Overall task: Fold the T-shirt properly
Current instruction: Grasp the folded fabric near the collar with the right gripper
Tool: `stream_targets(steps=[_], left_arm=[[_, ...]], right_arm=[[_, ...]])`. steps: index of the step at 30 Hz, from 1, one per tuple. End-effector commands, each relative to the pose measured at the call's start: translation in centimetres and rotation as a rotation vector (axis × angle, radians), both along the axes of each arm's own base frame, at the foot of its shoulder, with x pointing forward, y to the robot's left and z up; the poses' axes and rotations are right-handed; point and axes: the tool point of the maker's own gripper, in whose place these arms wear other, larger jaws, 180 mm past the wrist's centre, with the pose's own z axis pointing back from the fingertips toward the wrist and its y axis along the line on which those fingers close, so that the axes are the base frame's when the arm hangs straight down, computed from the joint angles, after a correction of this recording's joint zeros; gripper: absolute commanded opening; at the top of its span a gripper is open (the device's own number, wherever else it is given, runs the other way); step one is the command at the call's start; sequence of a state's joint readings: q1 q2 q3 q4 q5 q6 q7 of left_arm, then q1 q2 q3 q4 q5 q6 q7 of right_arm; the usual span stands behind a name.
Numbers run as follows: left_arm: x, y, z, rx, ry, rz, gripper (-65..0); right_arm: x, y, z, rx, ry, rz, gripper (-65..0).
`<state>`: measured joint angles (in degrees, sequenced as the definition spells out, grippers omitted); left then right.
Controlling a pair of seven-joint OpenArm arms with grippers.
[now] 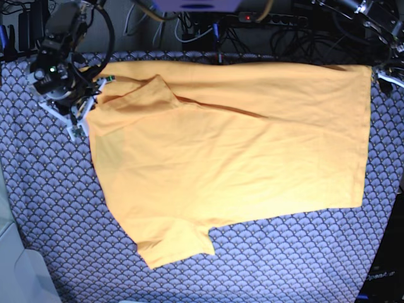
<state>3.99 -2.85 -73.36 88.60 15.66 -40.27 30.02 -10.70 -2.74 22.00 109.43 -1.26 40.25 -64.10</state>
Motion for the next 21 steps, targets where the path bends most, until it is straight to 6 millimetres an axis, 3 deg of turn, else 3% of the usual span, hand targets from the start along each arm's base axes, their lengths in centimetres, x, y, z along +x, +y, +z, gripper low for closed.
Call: stream_targets(steps=[1, 5, 10, 13, 21], left_arm=[[0.7, 0.8, 1.7, 0.045, -0.035, -0.007, -10.9], [1.1, 0.8, 1.9, 0.045, -0.045, -0.008, -10.9], [1.3, 0.8, 2.0, 0.046, -0.051, -0.009, -10.9], [1.3, 0.8, 2.0, 0.048, -0.052, -0.009, -10.9], [1.1, 1.2, 2.3, 0.058, -0.052, -0.006, -10.9]], right_arm=[[0.6, 0.2, 0.7, 0.004, -0.033, 0.004, -52.4], [0.1, 1.3, 0.2, 0.036, -0.040, 0.011, -53.0], [0.1, 1.7, 0.1, 0.052, -0.059, 0.013, -63.9], [0.0, 1.8, -0.1, 0.056, -0.051, 0.013, -65.0], [-0.4, 3.0, -4.0, 0.148, 0.004, 0.011, -65.0]])
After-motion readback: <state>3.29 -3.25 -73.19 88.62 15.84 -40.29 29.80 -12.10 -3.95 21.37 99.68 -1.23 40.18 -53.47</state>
